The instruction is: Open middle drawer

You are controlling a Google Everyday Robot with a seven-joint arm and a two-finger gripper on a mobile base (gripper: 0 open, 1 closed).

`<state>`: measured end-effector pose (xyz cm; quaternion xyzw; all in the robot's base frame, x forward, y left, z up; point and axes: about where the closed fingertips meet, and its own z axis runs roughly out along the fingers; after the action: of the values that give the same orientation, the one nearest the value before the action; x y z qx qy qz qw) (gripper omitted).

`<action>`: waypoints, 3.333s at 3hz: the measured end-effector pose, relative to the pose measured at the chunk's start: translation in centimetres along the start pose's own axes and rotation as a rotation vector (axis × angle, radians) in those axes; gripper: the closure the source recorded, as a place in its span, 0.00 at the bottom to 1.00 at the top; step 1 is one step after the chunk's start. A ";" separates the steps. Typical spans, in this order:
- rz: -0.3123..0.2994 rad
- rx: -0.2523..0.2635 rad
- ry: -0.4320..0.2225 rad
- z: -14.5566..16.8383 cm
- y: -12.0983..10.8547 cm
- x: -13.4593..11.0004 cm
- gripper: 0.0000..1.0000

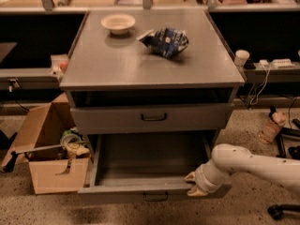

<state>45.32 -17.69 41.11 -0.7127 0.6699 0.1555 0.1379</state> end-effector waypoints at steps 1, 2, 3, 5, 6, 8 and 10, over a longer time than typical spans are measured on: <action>0.000 0.000 0.000 0.0 0.0 0.2 1.00; -0.002 0.005 -0.017 -0.1 0.4 0.0 1.00; -0.002 0.003 -0.034 -0.1 1.0 -0.1 1.00; 0.000 -0.011 -0.068 0.1 2.3 -0.1 1.00; 0.000 -0.011 -0.068 0.1 2.3 -0.1 0.82; 0.000 -0.011 -0.068 0.1 2.3 -0.1 0.28; -0.001 -0.012 -0.068 0.1 2.3 -0.1 0.00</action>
Offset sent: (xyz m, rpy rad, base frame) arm -0.1354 0.0286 -0.0040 0.1750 0.1116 -0.0080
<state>43.05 -17.66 41.07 -0.7080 0.6638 0.1834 0.1565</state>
